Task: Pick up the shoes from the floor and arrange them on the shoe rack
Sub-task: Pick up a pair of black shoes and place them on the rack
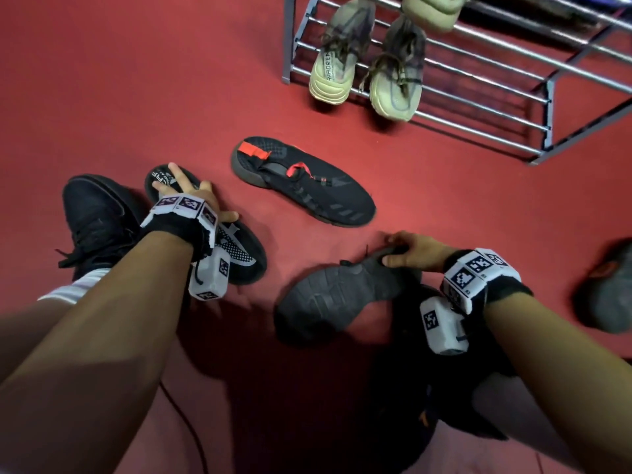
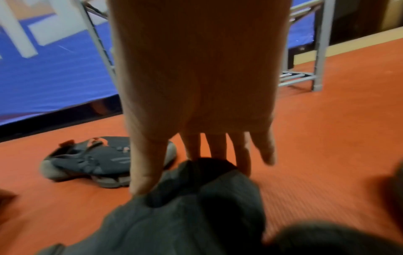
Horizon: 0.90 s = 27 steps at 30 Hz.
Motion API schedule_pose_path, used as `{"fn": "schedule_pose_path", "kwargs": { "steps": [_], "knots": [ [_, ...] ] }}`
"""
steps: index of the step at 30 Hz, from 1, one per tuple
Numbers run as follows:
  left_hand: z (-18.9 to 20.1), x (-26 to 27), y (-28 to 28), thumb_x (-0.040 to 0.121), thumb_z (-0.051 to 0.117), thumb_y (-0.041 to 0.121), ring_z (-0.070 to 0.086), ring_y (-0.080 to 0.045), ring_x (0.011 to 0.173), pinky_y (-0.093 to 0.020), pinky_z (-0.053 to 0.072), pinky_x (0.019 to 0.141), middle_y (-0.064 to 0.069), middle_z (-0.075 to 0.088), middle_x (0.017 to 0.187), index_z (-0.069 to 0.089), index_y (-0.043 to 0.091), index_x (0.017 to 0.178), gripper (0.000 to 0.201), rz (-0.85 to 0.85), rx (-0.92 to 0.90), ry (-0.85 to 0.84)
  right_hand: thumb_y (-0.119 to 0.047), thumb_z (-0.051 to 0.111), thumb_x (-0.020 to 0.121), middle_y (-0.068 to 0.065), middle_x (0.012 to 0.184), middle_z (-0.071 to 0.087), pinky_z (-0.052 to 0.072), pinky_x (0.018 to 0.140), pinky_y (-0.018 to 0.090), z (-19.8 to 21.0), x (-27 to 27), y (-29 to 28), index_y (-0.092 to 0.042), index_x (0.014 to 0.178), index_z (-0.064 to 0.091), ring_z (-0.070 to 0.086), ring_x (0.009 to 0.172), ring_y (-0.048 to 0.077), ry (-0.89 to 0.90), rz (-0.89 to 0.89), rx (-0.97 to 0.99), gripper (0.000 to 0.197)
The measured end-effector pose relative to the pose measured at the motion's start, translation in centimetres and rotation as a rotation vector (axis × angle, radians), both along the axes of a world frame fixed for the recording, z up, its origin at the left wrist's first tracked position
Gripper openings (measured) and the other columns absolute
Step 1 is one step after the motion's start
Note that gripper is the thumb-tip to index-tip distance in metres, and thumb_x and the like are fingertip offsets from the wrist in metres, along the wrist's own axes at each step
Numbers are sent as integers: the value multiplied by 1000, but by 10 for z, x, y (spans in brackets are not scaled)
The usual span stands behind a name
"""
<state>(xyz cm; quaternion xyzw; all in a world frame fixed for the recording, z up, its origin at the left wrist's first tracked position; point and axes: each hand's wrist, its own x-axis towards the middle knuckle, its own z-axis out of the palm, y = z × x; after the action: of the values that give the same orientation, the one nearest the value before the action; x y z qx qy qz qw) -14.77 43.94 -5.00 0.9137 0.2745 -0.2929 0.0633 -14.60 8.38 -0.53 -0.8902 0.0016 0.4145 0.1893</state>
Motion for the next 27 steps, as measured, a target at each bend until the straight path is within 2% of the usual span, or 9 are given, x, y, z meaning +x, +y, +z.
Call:
{"fn": "schedule_pose_path", "kwargs": {
  "steps": [3, 6, 9, 12, 14, 17, 21, 24, 27],
  "knots": [
    [0, 1, -2, 72, 66, 63, -3, -54, 139, -65, 11, 111, -19, -20, 155, 42, 16, 134, 81, -18, 21, 24, -17, 66, 88, 5, 110, 59, 40, 79, 14, -10, -10, -7, -4, 124, 55, 54, 106, 15, 22, -93, 41, 39],
    [0, 1, -1, 73, 66, 60, -4, -52, 140, -65, 12, 110, -17, -21, 155, 41, 17, 136, 80, 5, 23, 27, -16, 68, 86, 7, 107, 62, 44, 78, 21, -15, -10, -11, -1, 119, 61, 54, 97, 15, 54, -220, 101, 37],
    [-1, 0, -2, 74, 66, 59, -4, -51, 141, -65, 15, 108, -17, -20, 156, 31, 19, 143, 88, 11, 27, 7, -18, 78, 75, 10, 97, 71, 56, 80, 32, -7, 0, -15, -2, 100, 69, 66, 90, 25, 71, -430, 245, 31],
    [-2, -1, -2, 72, 70, 57, -4, -46, 143, -61, 13, 112, -12, -19, 157, 0, 23, 152, 111, 52, 8, -14, -9, 79, 69, 3, 68, 70, 54, 72, 30, 30, 16, -13, -5, 86, 66, 64, 65, 18, -102, -593, 408, 22],
    [-7, 0, 1, 70, 73, 53, -6, -41, 144, -55, 9, 115, -8, -18, 158, -10, 20, 151, 121, 128, -13, -55, -7, 80, 68, 6, 76, 65, 52, 72, 30, 67, 28, -12, -5, 99, 64, 59, 66, 16, -268, -651, 460, 35],
    [-19, 0, 4, 71, 70, 57, -7, -34, 146, -48, 3, 118, -9, -13, 159, -10, 6, 150, 123, 157, 17, -68, -11, 83, 65, -4, 75, 57, 47, 53, 15, 124, 41, -14, -15, 98, 58, 53, 63, 8, -588, -595, 383, 42],
    [-31, -3, 5, 79, 55, 65, -6, -34, 146, -47, 1, 117, -15, -6, 159, 10, 2, 150, 105, 61, 29, -82, -25, 77, 68, 1, 97, 58, 34, 68, 23, 160, 34, -9, -16, 108, 55, 52, 89, 19, -945, -366, 62, 46],
    [-43, -3, 12, 84, 51, 61, -5, -36, 146, -50, 1, 116, -14, -2, 159, 21, 6, 149, 90, 44, 27, -136, -24, 69, 77, 5, 117, 54, 39, 74, 35, 134, 17, -2, -15, 119, 48, 46, 113, 27, -1086, -254, -104, 48],
    [-47, -2, 14, 79, 54, 65, -4, -35, 146, -50, 0, 116, -15, -2, 159, 16, 1, 149, 102, 84, 17, -137, -25, 67, 82, 11, 140, 42, 40, 95, 40, 65, 0, 5, -8, 137, 38, 35, 129, 30, -826, -48, -136, 64]
  ]
}}
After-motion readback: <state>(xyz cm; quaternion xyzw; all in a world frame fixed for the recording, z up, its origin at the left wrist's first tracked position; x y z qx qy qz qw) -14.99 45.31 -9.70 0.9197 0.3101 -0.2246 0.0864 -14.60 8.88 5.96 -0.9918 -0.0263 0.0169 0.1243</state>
